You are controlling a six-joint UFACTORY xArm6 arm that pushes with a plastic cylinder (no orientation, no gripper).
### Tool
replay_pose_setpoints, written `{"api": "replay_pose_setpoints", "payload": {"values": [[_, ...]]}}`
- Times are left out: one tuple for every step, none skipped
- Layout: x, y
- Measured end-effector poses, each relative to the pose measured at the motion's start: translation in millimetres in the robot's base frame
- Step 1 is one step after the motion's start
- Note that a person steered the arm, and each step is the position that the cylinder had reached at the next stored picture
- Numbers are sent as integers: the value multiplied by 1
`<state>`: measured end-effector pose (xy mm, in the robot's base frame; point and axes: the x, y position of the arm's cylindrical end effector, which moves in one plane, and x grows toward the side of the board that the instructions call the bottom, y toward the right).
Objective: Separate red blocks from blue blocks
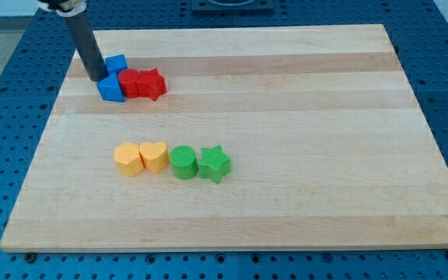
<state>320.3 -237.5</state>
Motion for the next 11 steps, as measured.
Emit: {"api": "replay_pose_setpoints", "payload": {"values": [[13, -7], [21, -7], [32, -7], [40, -6], [42, 4], [27, 27], [6, 41], [15, 42], [26, 38], [26, 12], [27, -21]]}}
